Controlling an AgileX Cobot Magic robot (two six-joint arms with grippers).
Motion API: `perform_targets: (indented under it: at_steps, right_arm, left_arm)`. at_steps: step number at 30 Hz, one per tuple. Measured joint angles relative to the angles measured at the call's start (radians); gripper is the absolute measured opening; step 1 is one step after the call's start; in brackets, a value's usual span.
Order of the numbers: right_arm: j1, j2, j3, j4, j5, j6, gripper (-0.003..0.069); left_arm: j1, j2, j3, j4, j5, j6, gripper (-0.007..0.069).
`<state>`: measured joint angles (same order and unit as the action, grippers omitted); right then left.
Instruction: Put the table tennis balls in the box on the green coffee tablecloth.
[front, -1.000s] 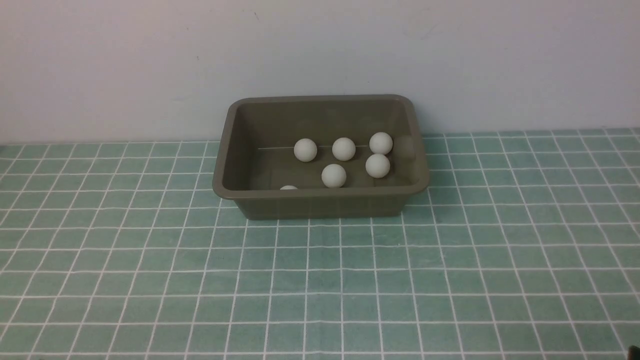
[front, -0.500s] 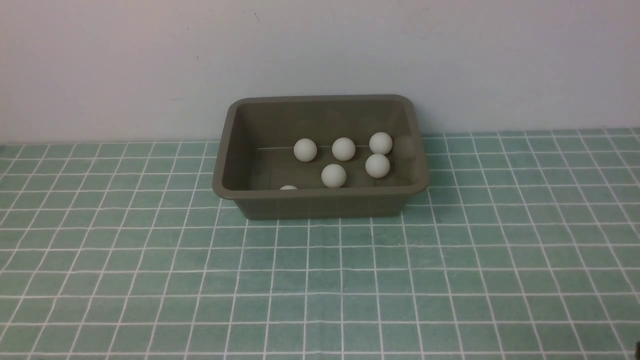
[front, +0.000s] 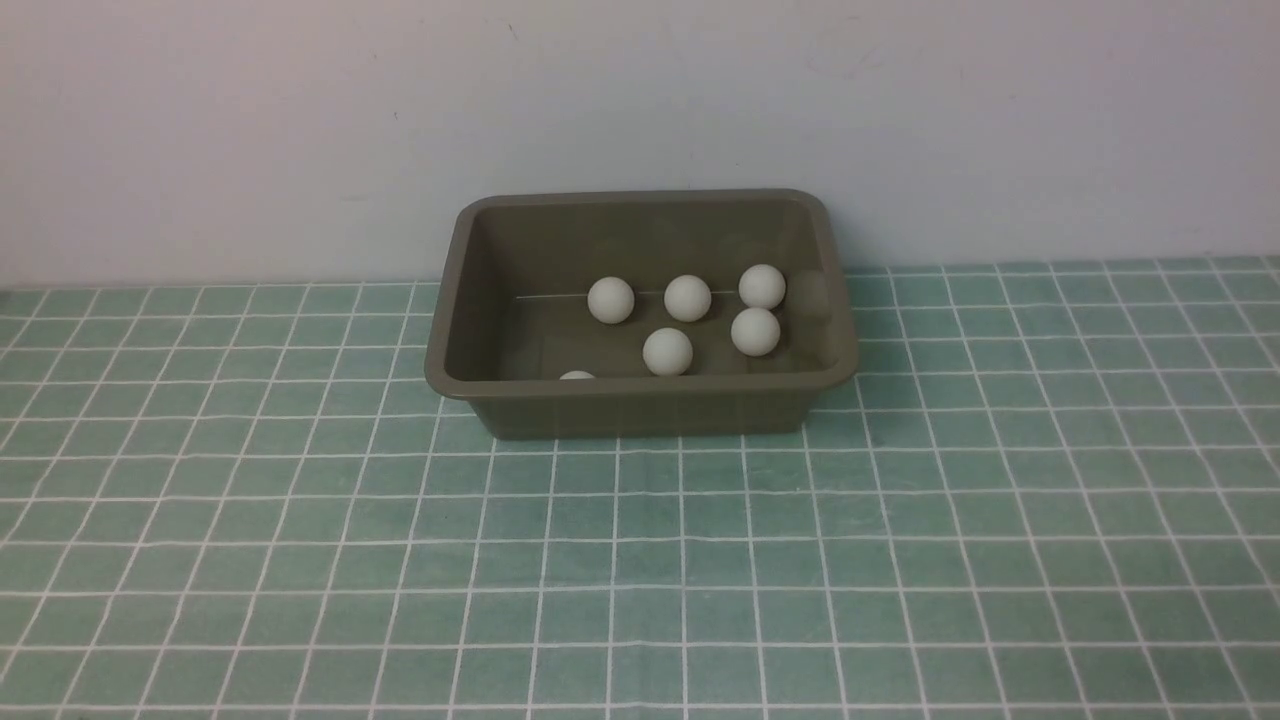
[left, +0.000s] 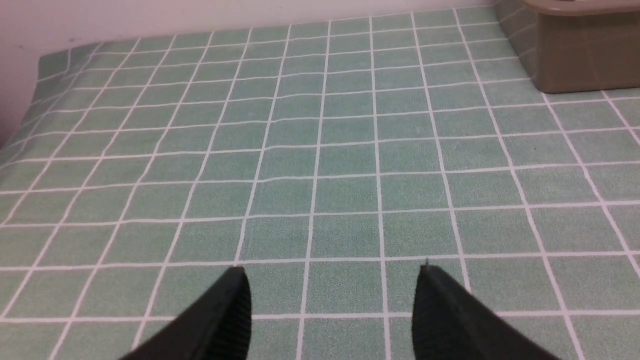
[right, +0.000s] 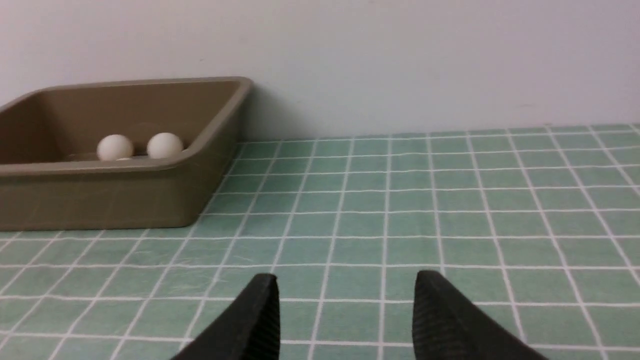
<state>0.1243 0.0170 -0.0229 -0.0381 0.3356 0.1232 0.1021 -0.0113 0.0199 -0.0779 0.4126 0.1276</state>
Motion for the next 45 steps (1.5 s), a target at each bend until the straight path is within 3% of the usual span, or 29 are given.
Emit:
perform_targets:
  at_steps: [2,7,18,45]
  right_arm:
    - [-0.064,0.0,0.0,0.016,0.003,-0.025,0.0336]
    - [-0.112,-0.022,0.0,0.019,0.034,-0.082,0.0336]
    - [-0.117,-0.029,0.0,0.018,0.135,-0.097,0.0336]
    - [-0.118,-0.03,0.037,0.028,0.094,-0.113,0.0336]
  left_arm:
    - [0.0,0.0,0.0,0.0,0.0,-0.001,0.0395]
    - [0.0,0.0,0.0,0.0,0.0,-0.001,0.0395]
    - [0.0,0.0,0.0,0.0,0.0,-0.001,0.0395]
    - [0.0,0.0,0.0,0.0,-0.001,-0.001,0.0395]
